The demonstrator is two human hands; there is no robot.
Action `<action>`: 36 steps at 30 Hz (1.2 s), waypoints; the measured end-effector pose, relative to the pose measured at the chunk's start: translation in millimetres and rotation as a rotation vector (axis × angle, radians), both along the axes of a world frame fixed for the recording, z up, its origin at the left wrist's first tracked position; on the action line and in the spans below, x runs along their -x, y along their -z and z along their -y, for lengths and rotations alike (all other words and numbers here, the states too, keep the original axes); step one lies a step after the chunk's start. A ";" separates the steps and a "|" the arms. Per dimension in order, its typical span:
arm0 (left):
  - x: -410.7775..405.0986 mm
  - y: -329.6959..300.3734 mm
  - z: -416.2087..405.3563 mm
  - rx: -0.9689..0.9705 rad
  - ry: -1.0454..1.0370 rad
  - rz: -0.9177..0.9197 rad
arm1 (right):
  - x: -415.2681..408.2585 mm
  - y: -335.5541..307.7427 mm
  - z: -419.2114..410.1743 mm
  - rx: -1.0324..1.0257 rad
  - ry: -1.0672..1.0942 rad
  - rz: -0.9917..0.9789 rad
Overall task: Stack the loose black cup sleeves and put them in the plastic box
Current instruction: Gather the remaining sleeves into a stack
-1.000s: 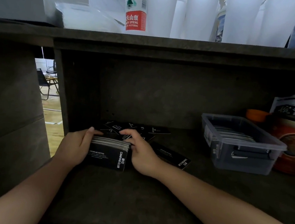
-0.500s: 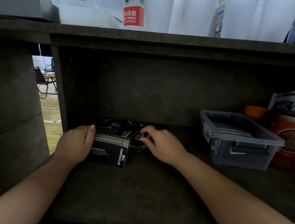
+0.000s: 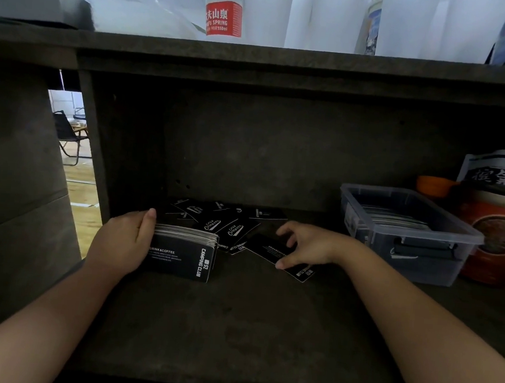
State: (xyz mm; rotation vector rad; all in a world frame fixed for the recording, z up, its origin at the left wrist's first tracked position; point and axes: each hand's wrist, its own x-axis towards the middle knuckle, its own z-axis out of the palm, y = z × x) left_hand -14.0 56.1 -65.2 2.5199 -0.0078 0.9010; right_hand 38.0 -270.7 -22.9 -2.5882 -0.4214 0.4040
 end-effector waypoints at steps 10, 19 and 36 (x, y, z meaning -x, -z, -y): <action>2.2 -2.8 0.8 -0.005 -0.004 -0.004 | 0.4 -8.8 -11.8 -0.491 0.115 0.297; 2.1 -2.0 1.3 -0.019 0.000 0.008 | 2.0 -4.5 -6.9 -0.158 -0.087 0.188; -6.5 4.1 -5.1 -0.083 0.159 0.034 | 38.0 35.8 -123.5 -0.801 -0.191 0.011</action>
